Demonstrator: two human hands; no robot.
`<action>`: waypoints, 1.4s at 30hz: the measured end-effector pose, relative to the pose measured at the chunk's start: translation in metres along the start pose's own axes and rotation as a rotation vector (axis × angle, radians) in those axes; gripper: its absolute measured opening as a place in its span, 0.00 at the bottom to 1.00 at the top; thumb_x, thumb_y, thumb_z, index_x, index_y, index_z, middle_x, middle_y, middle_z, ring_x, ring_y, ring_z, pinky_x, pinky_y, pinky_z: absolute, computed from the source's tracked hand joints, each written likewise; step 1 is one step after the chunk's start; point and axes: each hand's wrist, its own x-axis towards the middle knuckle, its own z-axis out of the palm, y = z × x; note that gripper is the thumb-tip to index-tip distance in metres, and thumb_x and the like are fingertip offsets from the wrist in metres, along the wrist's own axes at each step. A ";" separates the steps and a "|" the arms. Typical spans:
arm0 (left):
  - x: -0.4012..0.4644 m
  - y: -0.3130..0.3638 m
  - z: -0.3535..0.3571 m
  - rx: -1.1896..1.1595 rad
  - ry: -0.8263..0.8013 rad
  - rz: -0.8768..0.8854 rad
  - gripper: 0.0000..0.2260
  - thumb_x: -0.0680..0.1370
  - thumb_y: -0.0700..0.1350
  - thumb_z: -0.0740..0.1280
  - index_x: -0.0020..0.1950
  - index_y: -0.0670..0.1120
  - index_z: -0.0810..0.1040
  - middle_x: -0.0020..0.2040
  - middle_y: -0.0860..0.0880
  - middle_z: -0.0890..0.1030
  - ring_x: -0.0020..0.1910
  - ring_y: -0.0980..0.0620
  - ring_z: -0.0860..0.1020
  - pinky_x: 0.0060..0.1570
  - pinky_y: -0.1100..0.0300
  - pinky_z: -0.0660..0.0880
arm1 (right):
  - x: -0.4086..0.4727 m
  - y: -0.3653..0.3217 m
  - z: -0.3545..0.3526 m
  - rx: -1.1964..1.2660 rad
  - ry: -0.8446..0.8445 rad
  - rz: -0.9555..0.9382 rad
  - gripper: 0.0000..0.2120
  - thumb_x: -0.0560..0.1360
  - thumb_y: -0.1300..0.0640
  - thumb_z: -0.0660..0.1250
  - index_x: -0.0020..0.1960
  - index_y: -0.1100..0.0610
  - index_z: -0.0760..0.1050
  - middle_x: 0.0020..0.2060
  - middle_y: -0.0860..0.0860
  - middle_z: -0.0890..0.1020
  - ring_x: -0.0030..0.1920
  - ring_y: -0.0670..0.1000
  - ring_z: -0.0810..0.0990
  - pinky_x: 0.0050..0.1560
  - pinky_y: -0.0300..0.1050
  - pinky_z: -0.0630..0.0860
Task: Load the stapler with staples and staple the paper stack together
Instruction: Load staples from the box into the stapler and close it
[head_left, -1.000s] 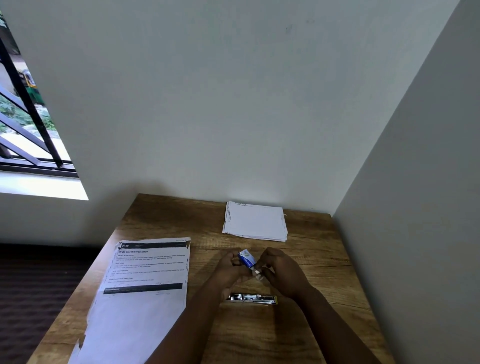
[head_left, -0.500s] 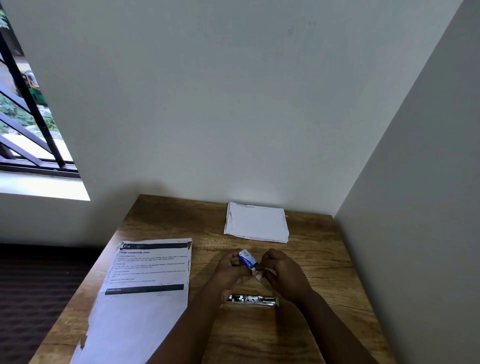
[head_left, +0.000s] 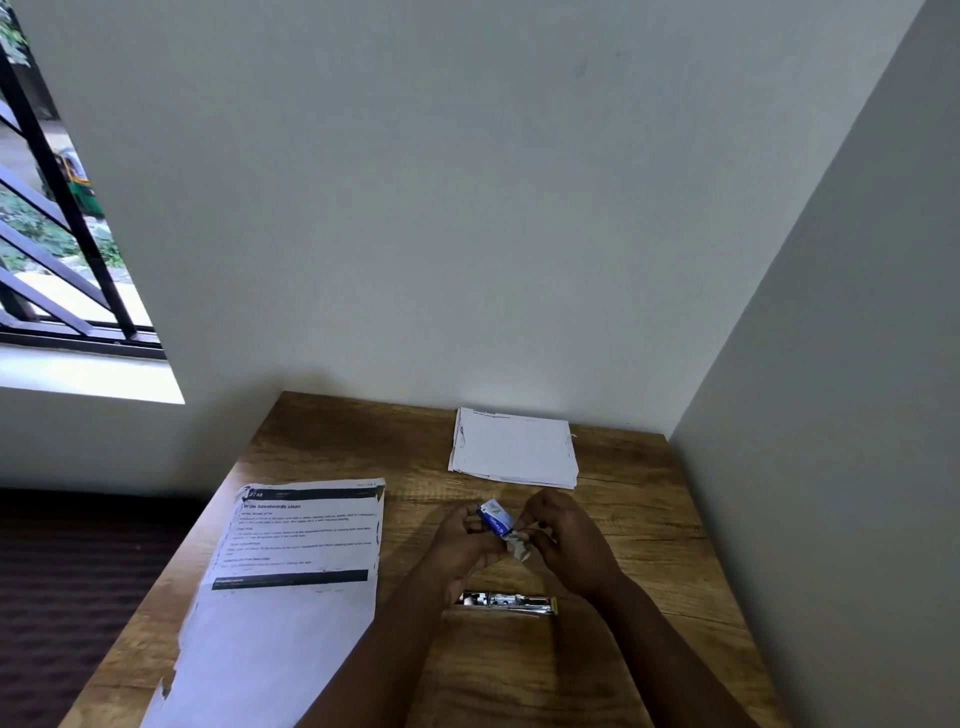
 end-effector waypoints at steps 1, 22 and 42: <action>0.000 0.000 0.000 -0.003 0.001 -0.002 0.21 0.68 0.23 0.70 0.53 0.44 0.76 0.47 0.43 0.83 0.45 0.47 0.82 0.39 0.59 0.82 | 0.000 0.001 0.000 -0.004 -0.003 -0.004 0.07 0.72 0.63 0.68 0.48 0.56 0.82 0.49 0.49 0.79 0.50 0.47 0.75 0.46 0.45 0.75; 0.007 -0.002 0.005 -0.127 -0.029 -0.033 0.18 0.71 0.29 0.71 0.57 0.42 0.75 0.55 0.39 0.82 0.46 0.44 0.85 0.42 0.54 0.83 | -0.017 0.008 -0.019 1.601 0.136 0.882 0.10 0.79 0.65 0.57 0.44 0.64 0.75 0.31 0.56 0.81 0.27 0.48 0.80 0.27 0.37 0.77; 0.005 -0.011 0.006 -0.021 -0.101 0.040 0.13 0.73 0.33 0.71 0.57 0.37 0.80 0.54 0.40 0.84 0.50 0.47 0.84 0.44 0.60 0.81 | -0.026 0.001 -0.006 1.371 0.035 0.626 0.11 0.70 0.76 0.67 0.51 0.69 0.81 0.48 0.63 0.85 0.47 0.54 0.85 0.50 0.42 0.82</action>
